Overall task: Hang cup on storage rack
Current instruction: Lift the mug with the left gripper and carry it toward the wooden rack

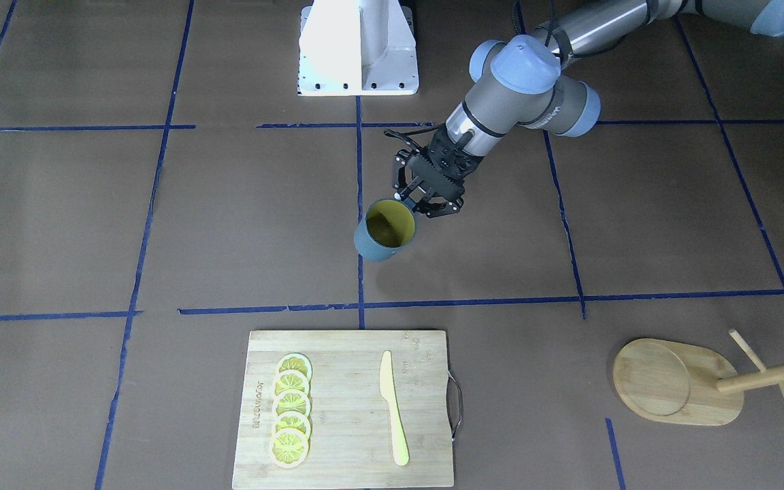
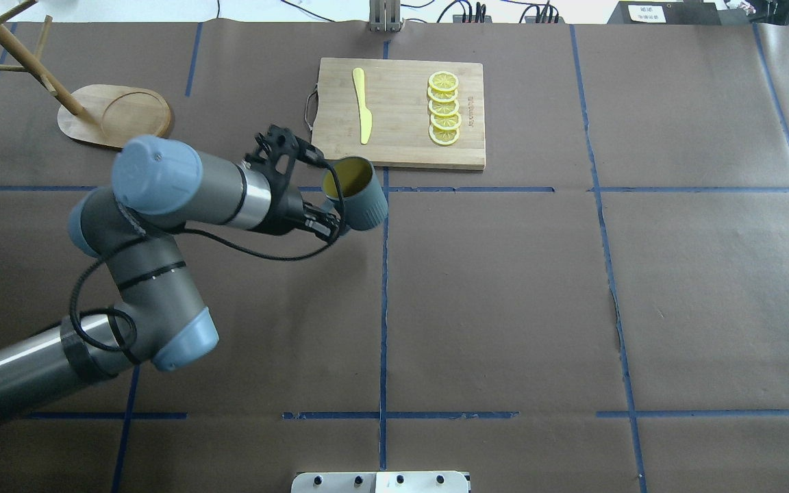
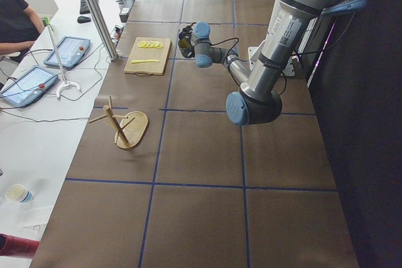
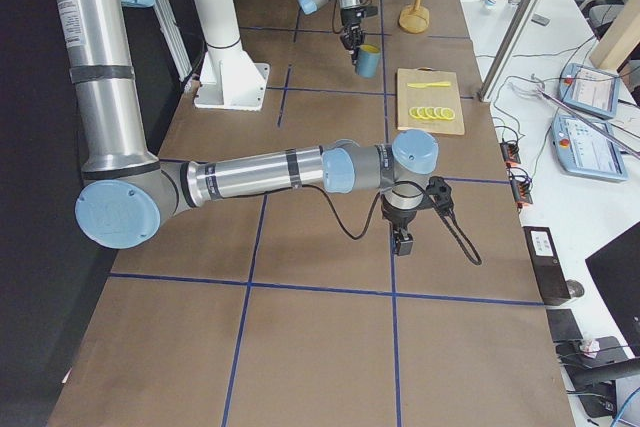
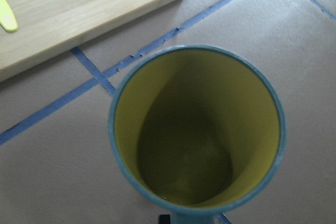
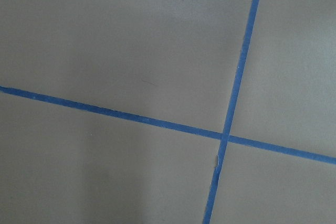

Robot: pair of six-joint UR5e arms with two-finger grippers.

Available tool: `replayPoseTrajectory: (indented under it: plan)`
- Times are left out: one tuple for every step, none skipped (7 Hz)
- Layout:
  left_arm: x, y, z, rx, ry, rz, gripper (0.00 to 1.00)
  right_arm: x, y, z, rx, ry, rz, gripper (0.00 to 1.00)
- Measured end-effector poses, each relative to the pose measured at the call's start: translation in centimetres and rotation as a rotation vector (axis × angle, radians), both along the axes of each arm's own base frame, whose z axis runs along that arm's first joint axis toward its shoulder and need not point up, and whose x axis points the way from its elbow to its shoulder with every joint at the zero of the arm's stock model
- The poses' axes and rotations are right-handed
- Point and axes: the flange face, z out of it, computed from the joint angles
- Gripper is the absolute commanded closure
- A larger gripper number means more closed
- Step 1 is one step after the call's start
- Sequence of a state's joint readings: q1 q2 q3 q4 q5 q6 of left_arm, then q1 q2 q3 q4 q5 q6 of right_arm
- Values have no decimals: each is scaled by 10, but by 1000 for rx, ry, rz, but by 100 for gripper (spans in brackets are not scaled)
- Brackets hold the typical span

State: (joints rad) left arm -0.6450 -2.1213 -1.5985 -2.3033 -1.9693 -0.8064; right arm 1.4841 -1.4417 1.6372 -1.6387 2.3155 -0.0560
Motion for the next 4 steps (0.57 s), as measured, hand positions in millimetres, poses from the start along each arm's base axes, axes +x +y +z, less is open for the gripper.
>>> replayPoseTrajectory:
  plan:
    - [-30, -25, -1, -98, 36, -46, 100, 4, 3, 3, -6, 1, 9, 0]
    - [-52, -39, -3, -228, 102, -99, 100, 9, 6, 8, -13, 3, 19, 0]
    - [-69, -48, -4, -346, 176, -147, 100, 12, 9, 11, -17, 6, 24, 0]
    - [-84, -56, 1, -447, 236, -189, 100, 14, 14, 18, -28, 8, 26, 0]
